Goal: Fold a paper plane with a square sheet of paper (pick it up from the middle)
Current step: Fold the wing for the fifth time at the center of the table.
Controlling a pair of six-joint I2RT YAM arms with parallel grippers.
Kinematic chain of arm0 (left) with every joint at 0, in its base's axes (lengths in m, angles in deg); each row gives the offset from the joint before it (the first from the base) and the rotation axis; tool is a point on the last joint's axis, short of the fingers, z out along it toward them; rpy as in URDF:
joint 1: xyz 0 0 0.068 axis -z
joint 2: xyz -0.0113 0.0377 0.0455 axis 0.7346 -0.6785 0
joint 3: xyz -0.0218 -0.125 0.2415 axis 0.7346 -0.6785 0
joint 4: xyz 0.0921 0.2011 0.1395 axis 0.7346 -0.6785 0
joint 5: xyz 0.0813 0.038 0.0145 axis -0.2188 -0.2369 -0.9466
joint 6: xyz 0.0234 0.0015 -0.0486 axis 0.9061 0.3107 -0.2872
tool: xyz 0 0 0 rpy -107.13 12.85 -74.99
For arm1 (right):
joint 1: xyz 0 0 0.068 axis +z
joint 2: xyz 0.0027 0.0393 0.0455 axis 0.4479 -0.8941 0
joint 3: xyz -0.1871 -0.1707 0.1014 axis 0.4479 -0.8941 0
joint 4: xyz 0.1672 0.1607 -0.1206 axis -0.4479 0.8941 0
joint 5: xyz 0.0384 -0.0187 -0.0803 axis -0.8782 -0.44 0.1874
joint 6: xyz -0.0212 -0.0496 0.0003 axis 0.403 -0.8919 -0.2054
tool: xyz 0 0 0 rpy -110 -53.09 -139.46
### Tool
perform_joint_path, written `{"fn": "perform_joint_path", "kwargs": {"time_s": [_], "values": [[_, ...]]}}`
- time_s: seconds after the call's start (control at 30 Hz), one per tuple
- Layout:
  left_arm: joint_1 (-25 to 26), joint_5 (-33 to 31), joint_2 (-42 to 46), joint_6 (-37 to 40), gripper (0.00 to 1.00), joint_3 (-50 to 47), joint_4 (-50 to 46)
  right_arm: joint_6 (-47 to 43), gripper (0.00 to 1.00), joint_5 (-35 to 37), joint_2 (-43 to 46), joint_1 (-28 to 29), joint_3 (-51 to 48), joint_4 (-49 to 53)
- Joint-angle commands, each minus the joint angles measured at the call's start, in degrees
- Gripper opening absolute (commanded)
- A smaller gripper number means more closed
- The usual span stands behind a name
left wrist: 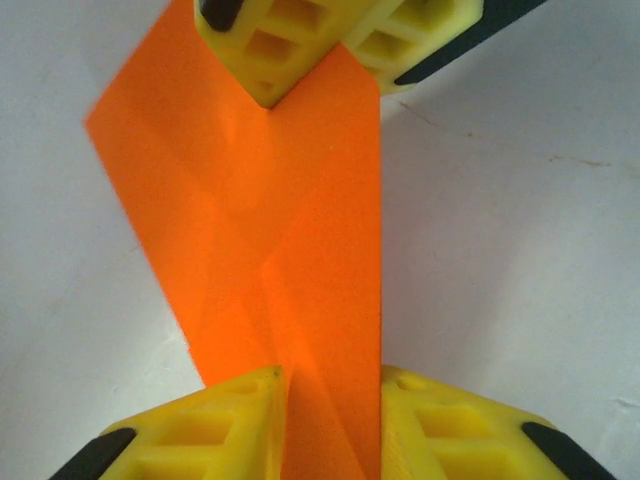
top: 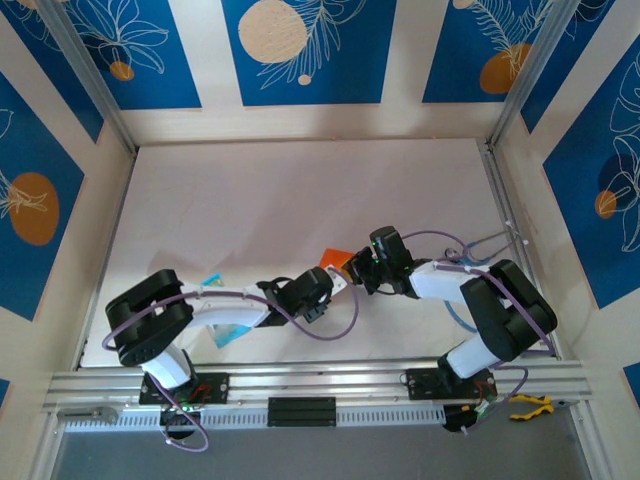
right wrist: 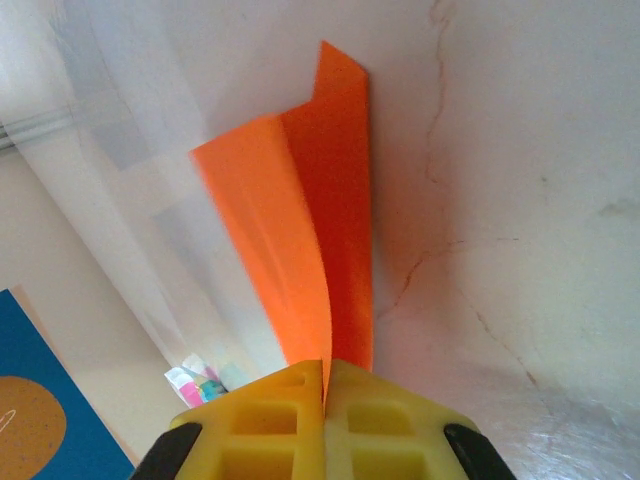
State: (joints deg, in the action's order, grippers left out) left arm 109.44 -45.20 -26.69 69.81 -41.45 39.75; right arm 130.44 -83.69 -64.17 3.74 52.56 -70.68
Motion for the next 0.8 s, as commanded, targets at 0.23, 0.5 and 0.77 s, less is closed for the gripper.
{"fn": "perform_joint_path", "kwargs": {"time_s": [0.23, 0.5, 0.77], "values": [[0.7, -1.4, -1.2, 0.1, 0.29, 1.8, -0.5, 0.6, 0.02, -0.3, 1.7, 0.0, -1.2, 0.3], [0.7, -2.6, -0.9, 0.5, 0.4, 1.7, -1.0, 0.5, 0.02, -0.2, 2.3, -0.2, -1.7, 0.0], [0.7, -2.4, -0.8, 1.1, 0.41, 1.2, -0.5, 0.6, 0.02, -0.4, 2.4, -0.3, -1.8, -0.5]]}}
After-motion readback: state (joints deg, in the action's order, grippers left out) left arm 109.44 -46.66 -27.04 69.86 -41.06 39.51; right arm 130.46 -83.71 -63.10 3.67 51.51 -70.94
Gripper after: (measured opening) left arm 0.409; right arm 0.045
